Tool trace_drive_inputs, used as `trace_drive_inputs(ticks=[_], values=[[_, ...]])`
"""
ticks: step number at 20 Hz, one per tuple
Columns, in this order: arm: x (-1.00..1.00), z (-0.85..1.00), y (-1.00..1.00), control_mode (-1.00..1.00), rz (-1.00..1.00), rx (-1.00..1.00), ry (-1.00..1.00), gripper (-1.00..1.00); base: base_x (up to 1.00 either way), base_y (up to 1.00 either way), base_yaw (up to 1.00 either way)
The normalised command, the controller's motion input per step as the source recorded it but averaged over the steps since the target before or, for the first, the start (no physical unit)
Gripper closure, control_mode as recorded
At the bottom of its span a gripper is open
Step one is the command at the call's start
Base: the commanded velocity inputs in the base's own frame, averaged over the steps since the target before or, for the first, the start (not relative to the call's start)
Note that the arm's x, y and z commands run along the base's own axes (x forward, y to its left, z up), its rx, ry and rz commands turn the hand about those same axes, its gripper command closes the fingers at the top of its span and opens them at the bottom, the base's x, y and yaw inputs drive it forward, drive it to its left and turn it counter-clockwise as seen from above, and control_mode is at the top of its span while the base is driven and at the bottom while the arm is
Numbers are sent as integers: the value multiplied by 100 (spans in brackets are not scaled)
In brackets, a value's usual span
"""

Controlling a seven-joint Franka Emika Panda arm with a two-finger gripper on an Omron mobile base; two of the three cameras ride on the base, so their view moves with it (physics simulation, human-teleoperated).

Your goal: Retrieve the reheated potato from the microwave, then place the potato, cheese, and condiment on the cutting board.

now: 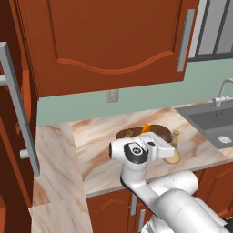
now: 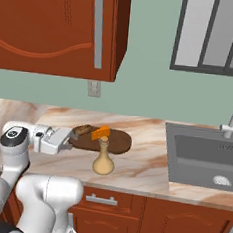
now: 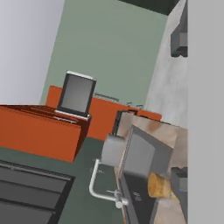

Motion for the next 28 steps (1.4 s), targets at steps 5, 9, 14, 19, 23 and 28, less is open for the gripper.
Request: trace_drive_inputs(ticks=[5,9,14,19,23,28], values=[[-1,-8,-19,-100,29,9,0,-100,0,0,0],[0,-12,-30,-100,27,8,0,-100,0,0,0],[-3,-14,-35,-100,20,9,0,-100,0,0,0],[-10,-19,-34,-100,16,11,0,-100,0,0,0],[-15,-25,-30,-100,13,11,0,-100,0,0,0],[-9,-22,-26,-100,12,8,0,-100,0,0,0]])
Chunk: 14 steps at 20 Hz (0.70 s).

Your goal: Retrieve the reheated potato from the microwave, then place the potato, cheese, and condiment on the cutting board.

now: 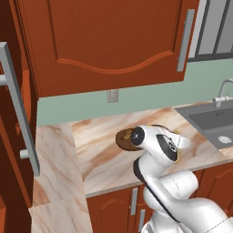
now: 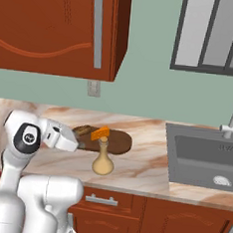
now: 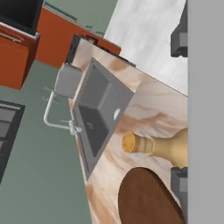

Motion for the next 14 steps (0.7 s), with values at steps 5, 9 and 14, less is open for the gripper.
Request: trace_drive_inputs(ticks=[5,9,14], values=[[-9,-6,-27,-100,14,9,0,-100,0,0,0],[-24,0,-30,-100,23,17,1,-100,0,0,0],[-26,5,-36,-100,29,19,7,-100,0,0,0]])
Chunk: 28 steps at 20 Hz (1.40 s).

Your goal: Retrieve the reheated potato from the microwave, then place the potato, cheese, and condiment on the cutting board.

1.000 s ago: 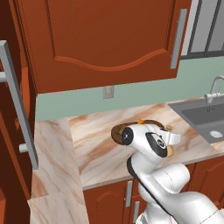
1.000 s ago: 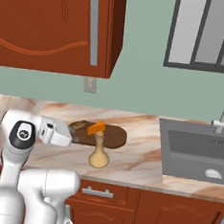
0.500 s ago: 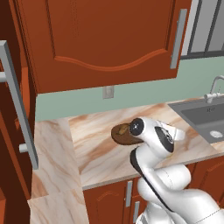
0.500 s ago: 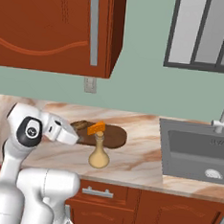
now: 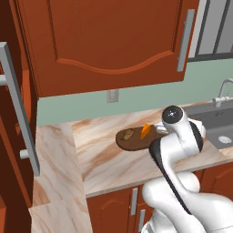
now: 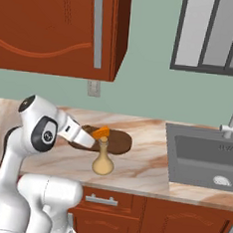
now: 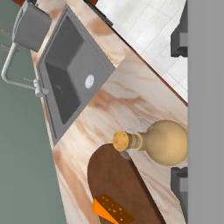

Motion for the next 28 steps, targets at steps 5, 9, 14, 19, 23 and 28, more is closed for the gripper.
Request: trace_drive_inputs(ticks=[5,9,14,19,23,28], values=[[-28,12,-41,-100,33,11,9,-100,0,0,0],[-26,5,-43,-100,40,3,4,-100,0,0,0],[-17,0,-40,-100,51,2,0,-100,0,0,0],[-7,0,-33,-100,60,9,0,-100,0,0,0],[11,-1,-22,-100,60,21,0,-100,0,0,0],[31,-7,-15,-100,53,23,0,-100,0,0,0]])
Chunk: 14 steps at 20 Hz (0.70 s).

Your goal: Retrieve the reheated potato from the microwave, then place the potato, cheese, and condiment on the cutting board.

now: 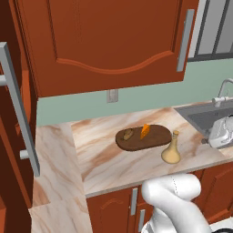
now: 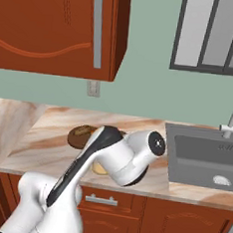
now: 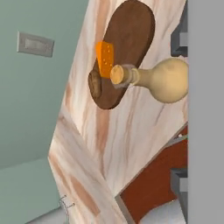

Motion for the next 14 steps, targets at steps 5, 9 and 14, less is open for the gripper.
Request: trace_drive_inputs(ticks=[5,9,14], values=[[22,-20,-3,-100,47,16,0,-100,0,0,0],[13,-3,-3,-100,33,18,0,-100,0,0,0],[5,-2,-6,-100,17,13,3,-100,0,0,0]])
